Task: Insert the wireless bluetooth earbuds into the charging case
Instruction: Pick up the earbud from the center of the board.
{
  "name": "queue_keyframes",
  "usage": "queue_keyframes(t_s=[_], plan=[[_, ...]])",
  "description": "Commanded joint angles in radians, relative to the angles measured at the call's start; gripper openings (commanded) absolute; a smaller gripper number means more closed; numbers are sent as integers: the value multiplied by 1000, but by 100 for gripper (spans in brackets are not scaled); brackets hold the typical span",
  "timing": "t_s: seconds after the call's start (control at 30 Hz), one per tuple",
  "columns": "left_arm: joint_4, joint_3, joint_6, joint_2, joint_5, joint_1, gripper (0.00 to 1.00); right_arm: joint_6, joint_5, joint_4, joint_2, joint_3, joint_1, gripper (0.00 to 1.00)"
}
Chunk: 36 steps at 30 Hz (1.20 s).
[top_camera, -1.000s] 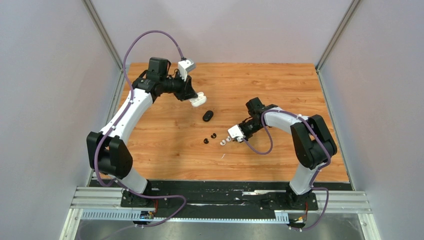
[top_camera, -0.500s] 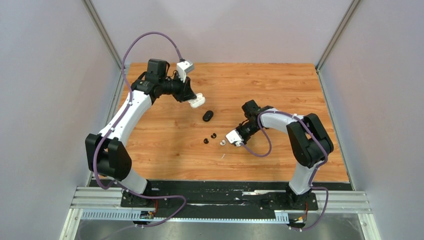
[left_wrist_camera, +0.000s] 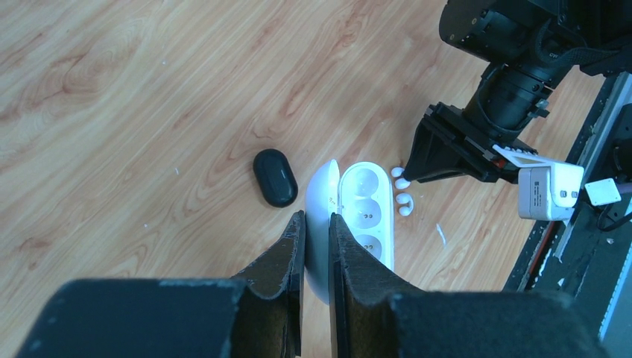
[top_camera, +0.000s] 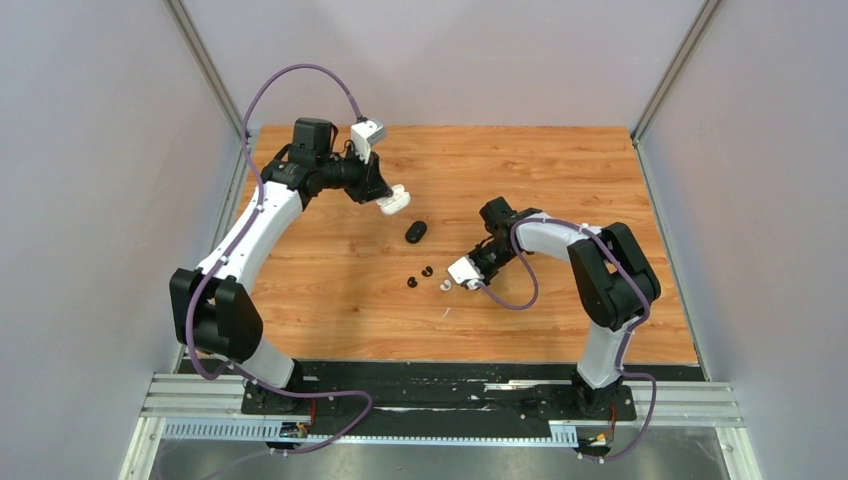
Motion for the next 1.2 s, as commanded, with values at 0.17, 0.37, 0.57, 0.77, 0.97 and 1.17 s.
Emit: queue_keyframes(t_s=[0.17, 0.37, 0.57, 0.77, 0.97, 1.17], plan=[[44, 0, -16, -31, 15, 9, 0, 5, -18, 3, 38, 70, 10, 28], [43, -5, -15, -35, 17, 11, 0, 21, -20, -3, 49, 92, 10, 19], [44, -3, -17, -32, 18, 16, 0, 42, -40, -29, 49, 126, 10, 10], [48, 6, 9, -16, 43, 15, 0, 105, -14, -75, 32, 192, 3, 1], [53, 1, 188, 29, 82, -9, 0, 220, 3, -297, -47, 393, -43, 0], [112, -12, 262, 60, 141, -61, 0, 344, -35, -401, -144, 547, -53, 0]])
